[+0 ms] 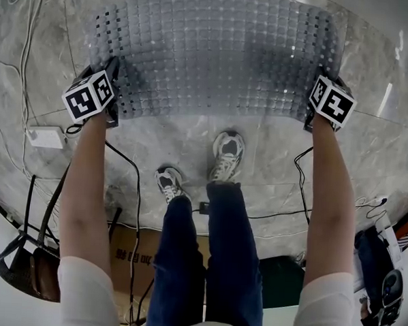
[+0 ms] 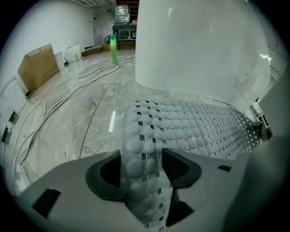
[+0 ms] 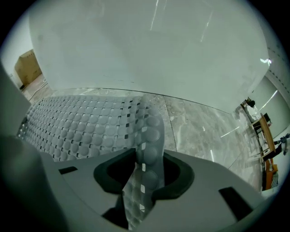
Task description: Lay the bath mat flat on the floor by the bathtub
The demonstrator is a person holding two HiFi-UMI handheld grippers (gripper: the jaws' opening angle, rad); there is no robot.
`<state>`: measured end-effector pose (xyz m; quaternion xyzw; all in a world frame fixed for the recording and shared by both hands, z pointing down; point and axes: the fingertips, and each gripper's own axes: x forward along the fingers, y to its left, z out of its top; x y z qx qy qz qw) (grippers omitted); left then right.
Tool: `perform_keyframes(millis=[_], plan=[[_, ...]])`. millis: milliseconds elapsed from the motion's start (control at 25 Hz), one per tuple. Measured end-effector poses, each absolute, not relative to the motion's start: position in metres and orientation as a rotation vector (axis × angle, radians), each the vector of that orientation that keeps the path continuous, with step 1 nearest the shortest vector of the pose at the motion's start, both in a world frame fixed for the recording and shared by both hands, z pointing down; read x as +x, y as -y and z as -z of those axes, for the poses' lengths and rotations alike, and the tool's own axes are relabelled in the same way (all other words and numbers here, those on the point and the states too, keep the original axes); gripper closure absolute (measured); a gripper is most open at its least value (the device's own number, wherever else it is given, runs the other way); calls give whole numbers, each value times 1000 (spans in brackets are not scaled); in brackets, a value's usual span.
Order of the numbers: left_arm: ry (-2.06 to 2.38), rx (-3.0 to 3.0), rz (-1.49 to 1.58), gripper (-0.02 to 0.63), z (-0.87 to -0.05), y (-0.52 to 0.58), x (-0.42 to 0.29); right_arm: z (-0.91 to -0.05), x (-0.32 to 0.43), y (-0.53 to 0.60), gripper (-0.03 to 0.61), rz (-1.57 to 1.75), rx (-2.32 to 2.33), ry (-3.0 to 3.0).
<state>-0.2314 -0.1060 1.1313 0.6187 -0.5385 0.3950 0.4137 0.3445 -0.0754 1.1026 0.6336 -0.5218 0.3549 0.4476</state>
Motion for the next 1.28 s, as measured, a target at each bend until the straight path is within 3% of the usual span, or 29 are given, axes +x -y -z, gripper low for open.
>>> perform_keyframes(millis=[360,960,1000,1080,1280], plan=[[1355,1547,-989,365,-1133,102,-239,-1102,361,67,354,-908,1607,1232],[1352,1552,-1045,365,-1119,78,-246,-1087,360,50,348,-885,1601,1206],[1357,1563,-1059,377,-1116,78,-245,-1083,359,51,358,-875,1606,1208],[1368,1598,-1106,467,-1108,81,-245,-1074,357,55,465,-846,1621,1216],[1371,1642,-1147,553,-1087,85,-241,-1062,343,57,523,-886,1615,1262]])
